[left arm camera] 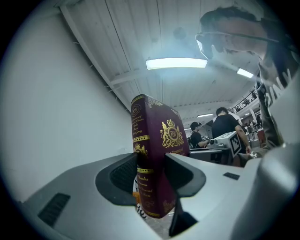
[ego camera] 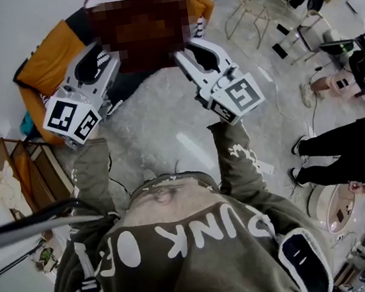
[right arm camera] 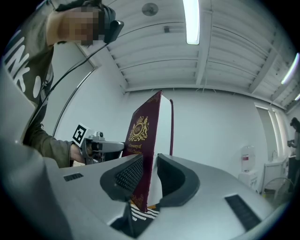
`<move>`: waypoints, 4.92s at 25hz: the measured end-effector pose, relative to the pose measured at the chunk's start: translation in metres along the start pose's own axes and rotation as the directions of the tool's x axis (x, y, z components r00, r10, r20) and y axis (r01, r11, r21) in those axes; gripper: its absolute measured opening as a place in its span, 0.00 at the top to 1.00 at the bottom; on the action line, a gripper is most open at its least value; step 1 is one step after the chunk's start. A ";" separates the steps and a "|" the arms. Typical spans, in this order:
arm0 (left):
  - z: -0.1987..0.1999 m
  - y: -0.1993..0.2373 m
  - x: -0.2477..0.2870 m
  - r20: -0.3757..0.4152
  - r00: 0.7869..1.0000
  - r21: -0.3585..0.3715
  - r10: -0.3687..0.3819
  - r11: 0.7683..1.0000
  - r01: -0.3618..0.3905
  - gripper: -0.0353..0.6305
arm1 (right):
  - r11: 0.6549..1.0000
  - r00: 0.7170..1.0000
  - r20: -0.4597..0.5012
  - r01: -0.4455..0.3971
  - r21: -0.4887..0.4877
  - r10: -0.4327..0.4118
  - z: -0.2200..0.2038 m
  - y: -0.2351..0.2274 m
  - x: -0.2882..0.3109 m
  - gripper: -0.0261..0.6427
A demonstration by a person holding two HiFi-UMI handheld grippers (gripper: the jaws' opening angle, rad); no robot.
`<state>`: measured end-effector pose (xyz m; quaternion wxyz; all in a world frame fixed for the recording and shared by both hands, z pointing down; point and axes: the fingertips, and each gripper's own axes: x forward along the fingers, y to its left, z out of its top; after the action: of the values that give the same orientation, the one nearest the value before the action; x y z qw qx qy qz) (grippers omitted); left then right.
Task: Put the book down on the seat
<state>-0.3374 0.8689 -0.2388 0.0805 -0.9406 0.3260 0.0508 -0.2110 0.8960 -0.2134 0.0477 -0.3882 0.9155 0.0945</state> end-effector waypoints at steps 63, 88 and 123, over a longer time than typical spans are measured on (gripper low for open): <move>-0.168 0.246 0.413 -0.079 0.996 -0.124 -0.038 0.992 0.028 0.70 | 0.995 0.994 -0.080 0.075 0.072 -0.069 -0.159 -0.432 0.193 0.80; -0.255 0.331 0.552 -0.156 0.987 -0.160 0.025 0.986 -0.050 0.71 | 0.990 0.994 -0.109 0.023 0.141 -0.007 -0.247 -0.587 0.264 0.80; -0.829 0.495 0.620 -0.528 0.846 -0.492 -0.075 0.839 -0.232 0.71 | 0.835 0.839 -0.539 0.243 0.494 0.076 -0.816 -0.684 0.387 0.80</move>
<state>-0.1246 -0.0426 0.4249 -0.2813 -0.8869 0.3475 -0.1163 0.0013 -0.0129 0.4293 -0.0986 -0.4102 0.8609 -0.2843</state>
